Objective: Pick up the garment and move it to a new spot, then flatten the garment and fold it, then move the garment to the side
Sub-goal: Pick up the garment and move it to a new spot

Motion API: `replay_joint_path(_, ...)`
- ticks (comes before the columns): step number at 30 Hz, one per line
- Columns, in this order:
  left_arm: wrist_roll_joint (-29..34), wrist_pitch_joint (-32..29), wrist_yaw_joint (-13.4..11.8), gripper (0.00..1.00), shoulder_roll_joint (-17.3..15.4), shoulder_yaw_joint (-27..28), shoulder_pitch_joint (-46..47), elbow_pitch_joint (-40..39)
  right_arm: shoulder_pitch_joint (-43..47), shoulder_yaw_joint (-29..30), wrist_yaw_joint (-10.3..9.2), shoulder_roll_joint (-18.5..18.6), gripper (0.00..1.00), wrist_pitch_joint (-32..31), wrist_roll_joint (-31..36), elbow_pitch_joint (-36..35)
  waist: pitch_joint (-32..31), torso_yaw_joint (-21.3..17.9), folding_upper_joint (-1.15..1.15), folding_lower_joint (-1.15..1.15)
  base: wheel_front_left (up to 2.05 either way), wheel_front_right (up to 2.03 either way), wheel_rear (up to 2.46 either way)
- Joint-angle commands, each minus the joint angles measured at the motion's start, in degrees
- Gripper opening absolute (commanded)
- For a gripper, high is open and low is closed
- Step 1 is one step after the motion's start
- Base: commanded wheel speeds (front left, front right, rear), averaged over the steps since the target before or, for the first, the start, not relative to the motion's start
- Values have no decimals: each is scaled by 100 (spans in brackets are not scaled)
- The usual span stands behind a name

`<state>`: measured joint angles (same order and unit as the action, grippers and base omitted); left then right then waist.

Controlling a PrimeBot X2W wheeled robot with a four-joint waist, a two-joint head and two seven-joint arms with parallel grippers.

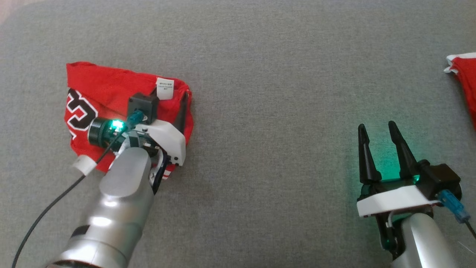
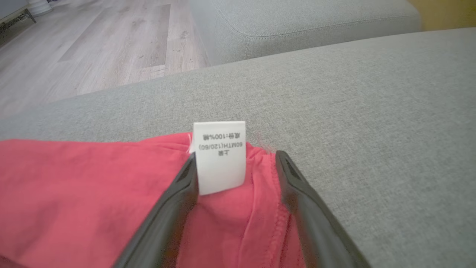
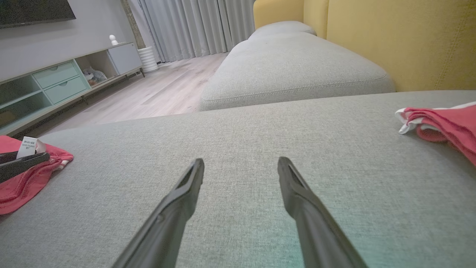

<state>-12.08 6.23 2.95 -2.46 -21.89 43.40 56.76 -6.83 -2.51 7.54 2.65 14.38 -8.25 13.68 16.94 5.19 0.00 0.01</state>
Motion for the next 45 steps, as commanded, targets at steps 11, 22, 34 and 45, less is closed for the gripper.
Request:
replay_joint_path(11,-49,656,229,0,-177,9,514,128,-130,-108,-5,22,100,62,-59,-99,-245,-37,0,-1,0,0,0)
replay_joint_path(22,109,873,387,0,-385,-204,832,-1607,-2,-155,-5,22,100,62,-240,-19,-794,-113,0,-1,0,0,0)
replay_joint_path(34,-90,518,443,0,-787,-399,1426,-3489,-15,-402,-5,22,100,62,-549,-35,-875,-651,0,-1,0,0,0)
replay_joint_path(45,-58,367,450,0,-766,-799,2122,-4158,-273,-560,-5,22,100,62,-838,-65,-533,-1560,0,-1,0,0,0)
